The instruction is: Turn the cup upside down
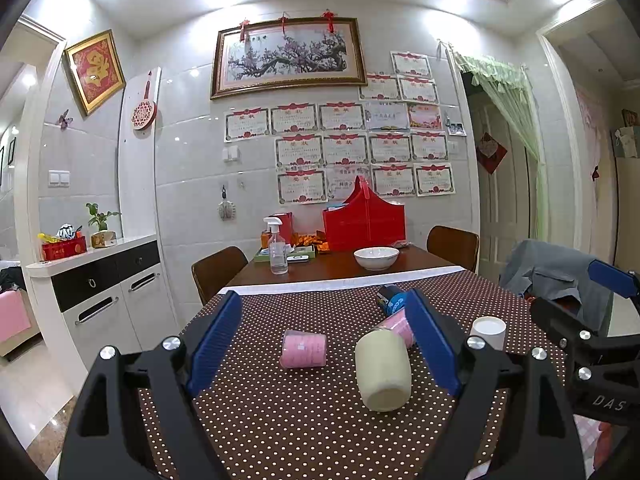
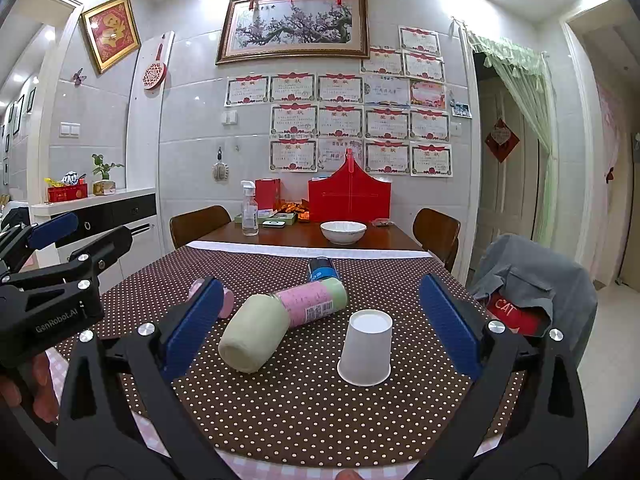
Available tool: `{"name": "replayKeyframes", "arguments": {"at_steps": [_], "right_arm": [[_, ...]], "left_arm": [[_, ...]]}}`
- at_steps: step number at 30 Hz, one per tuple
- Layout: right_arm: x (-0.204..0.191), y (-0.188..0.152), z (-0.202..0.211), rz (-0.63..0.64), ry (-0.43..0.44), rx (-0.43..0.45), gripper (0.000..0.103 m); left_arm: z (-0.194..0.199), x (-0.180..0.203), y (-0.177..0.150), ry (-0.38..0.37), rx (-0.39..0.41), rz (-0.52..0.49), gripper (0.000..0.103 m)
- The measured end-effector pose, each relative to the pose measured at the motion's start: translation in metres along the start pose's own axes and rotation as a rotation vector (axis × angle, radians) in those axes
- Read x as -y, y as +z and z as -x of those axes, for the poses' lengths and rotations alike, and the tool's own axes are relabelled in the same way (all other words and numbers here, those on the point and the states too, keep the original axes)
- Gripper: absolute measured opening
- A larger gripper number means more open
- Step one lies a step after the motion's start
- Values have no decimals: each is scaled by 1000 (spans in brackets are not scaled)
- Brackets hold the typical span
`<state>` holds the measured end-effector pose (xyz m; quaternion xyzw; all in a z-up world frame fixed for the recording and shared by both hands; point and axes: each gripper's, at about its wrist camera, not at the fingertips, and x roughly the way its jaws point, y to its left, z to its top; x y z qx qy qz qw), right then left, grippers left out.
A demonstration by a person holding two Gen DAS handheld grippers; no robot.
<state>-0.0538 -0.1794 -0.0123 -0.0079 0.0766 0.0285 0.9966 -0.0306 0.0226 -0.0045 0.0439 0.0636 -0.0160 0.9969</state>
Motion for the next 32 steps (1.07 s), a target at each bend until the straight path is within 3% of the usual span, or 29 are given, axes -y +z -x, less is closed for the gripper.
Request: {"name": "replayKeyframes", "arguments": {"at_steps": [32], "right_arm": [[-1,-1,-11,-5,4,-23,96]], "left_arm": [[-16,-2,-6,-2,-38,-7,82]]}}
